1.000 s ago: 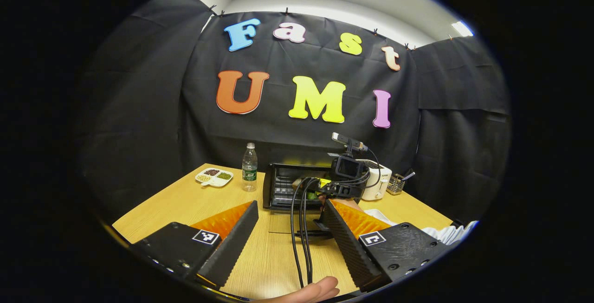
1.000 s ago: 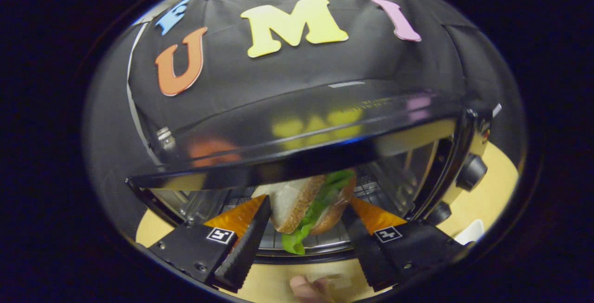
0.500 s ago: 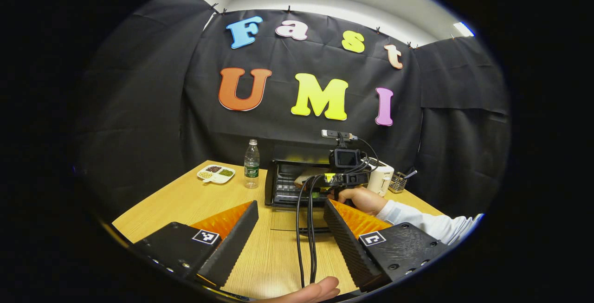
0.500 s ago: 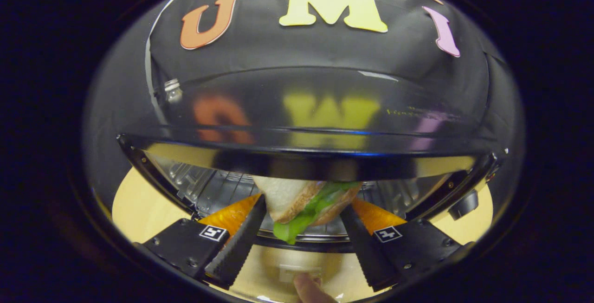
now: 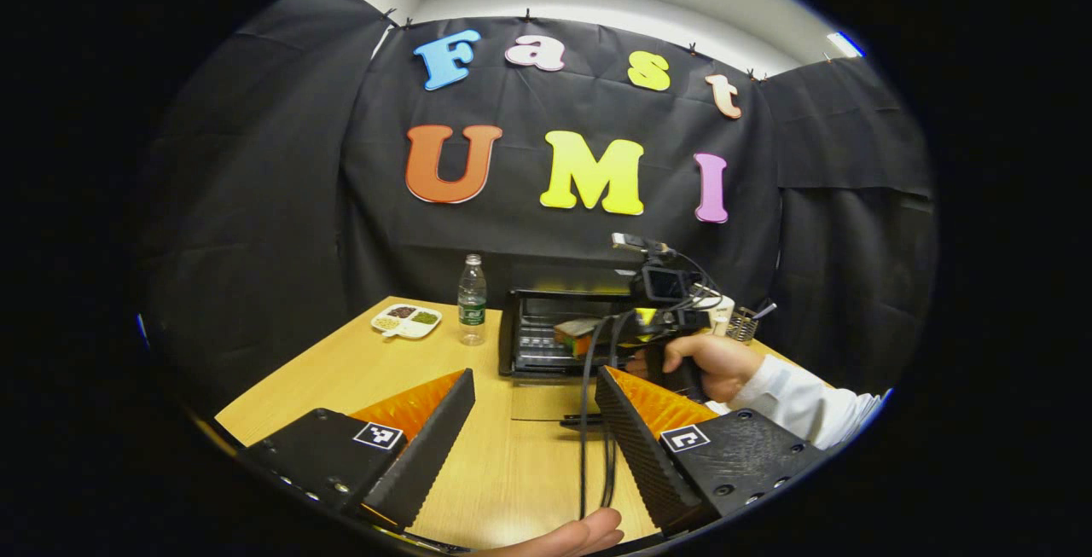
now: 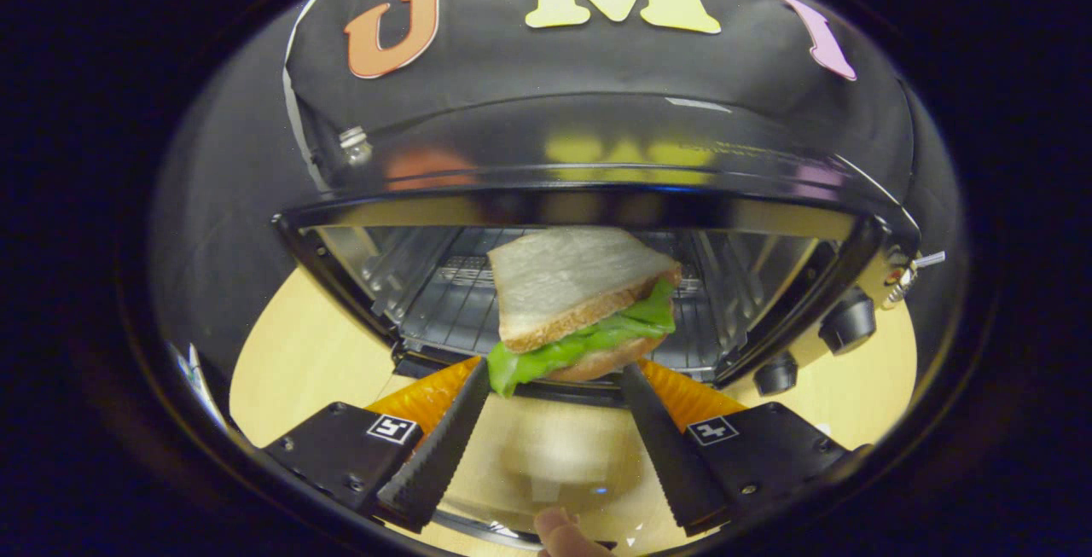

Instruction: Open the electric oven with the left hand, put the food in, and close the electric oven.

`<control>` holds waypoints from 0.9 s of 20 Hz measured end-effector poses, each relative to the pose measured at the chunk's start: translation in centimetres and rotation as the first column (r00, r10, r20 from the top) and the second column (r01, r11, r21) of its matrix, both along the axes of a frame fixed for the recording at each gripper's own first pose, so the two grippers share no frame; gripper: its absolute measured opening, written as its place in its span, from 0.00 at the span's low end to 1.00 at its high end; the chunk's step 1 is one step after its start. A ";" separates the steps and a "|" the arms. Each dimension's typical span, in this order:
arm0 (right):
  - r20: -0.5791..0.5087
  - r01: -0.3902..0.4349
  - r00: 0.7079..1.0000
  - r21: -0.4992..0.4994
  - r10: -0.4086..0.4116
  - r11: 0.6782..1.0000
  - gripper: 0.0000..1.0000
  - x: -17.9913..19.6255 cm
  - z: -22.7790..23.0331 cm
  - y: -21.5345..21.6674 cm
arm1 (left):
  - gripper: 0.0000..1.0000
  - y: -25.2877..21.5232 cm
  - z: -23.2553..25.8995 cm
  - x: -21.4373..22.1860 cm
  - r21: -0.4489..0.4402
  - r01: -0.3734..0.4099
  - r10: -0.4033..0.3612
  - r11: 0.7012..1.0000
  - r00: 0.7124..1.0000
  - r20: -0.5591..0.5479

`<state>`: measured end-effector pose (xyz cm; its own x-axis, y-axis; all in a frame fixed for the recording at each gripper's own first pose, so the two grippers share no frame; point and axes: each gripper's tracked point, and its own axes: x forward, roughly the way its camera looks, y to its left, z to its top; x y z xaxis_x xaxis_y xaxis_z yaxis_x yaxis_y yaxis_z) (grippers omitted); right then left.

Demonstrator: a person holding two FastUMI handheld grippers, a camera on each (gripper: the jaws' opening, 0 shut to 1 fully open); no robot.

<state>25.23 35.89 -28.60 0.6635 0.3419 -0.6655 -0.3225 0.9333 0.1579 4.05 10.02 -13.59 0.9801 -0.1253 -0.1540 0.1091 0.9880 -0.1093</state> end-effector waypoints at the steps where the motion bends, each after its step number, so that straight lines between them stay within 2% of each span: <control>1: 0.004 -0.003 1.000 0.015 0.003 1.000 0.98 -0.8 0.5 -0.3 | 0.94 0.3 -0.5 0.1 -0.009 -0.010 0.010 1.000 1.000 -0.010; 5: 0.130 -0.013 0.991 0.036 0.008 0.999 0.96 -3.4 4.2 -2.2 | 0.94 1.1 -1.5 0.5 -0.035 -0.039 0.038 0.999 0.998 -0.043; 8: 0.265 0.003 0.964 0.063 -0.020 0.998 0.96 -6.0 8.6 -4.7 | 0.94 0.4 -2.5 1.3 -0.043 -0.038 0.035 0.998 0.997 -0.070; 11: 0.434 0.034 0.898 0.111 -0.080 0.993 0.96 -8.4 14.4 -8.1 | 0.94 -0.8 -3.5 2.3 -0.034 -0.023 0.019 0.999 0.995 -0.101; 14: 0.548 0.043 0.827 0.167 -0.129 0.985 0.96 -11.3 19.0 -11.1 | 0.94 -3.2 -4.8 4.0 -0.001 0.040 -0.040 0.999 0.993 -0.112; 15: 0.567 0.067 0.811 0.159 -0.147 0.985 0.87 -12.1 19.9 -12.6 | 0.94 -4.0 -5.7 4.5 0.018 0.049 -0.046 0.999 0.990 -0.130; 16: 0.592 0.083 0.789 0.160 -0.163 0.984 0.87 -12.9 21.3 -14.0 | 0.94 -4.6 -6.8 4.9 0.033 0.056 -0.051 0.998 0.987 -0.153; 17: 0.615 0.102 0.767 0.163 -0.181 0.981 0.96 -13.5 22.7 -15.3 | 0.94 -5.4 -8.1 5.3 0.042 0.069 -0.060 0.997 0.982 -0.180; 18: 0.642 0.124 0.738 0.171 -0.206 0.977 0.96 -14.4 24.3 -17.4 | 0.94 -6.3 -9.2 5.6 0.045 0.082 -0.071 0.996 0.976 -0.207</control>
